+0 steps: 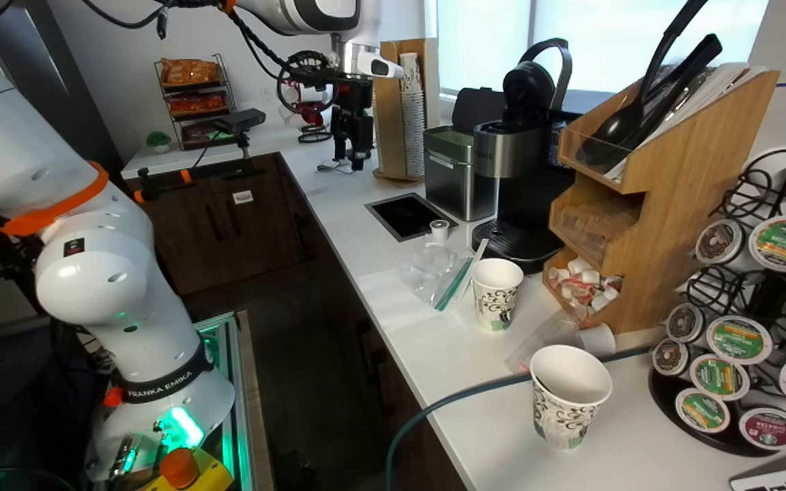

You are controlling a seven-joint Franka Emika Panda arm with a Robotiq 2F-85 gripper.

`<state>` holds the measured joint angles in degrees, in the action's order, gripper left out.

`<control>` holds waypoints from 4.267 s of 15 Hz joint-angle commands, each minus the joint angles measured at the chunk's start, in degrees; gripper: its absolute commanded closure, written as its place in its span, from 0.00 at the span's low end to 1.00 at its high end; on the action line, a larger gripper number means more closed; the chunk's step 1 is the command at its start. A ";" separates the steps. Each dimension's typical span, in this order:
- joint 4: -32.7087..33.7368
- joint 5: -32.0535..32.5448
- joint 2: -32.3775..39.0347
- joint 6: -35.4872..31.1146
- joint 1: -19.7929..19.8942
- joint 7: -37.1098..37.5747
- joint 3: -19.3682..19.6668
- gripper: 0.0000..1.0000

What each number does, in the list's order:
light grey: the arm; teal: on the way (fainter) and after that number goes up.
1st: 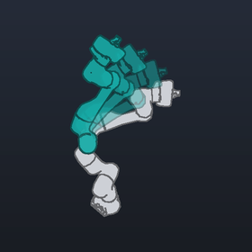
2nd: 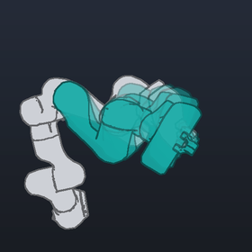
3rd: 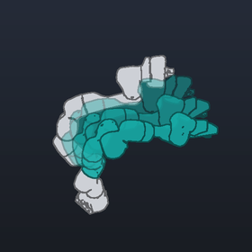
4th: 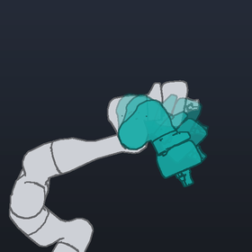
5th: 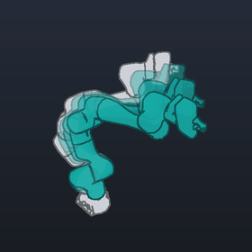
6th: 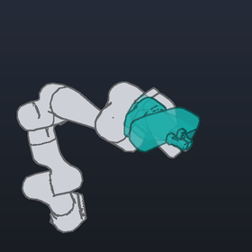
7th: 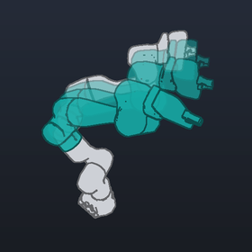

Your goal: Stir the contents of the cup

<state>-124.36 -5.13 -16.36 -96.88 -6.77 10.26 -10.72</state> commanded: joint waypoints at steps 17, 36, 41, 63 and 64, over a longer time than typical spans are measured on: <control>0.44 10.46 11.16 -29.02 3.06 5.13 3.42 0.00; 3.62 41.94 27.16 -34.13 -0.09 29.29 5.85 0.00; 6.27 47.78 32.04 -35.10 -1.82 31.99 7.99 0.08; 10.82 60.81 39.65 -33.64 -6.32 41.21 10.85 0.00; 10.97 61.99 40.01 -33.67 -6.18 42.03 10.78 0.00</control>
<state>-113.91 52.81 22.27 -129.63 -12.57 48.77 -0.92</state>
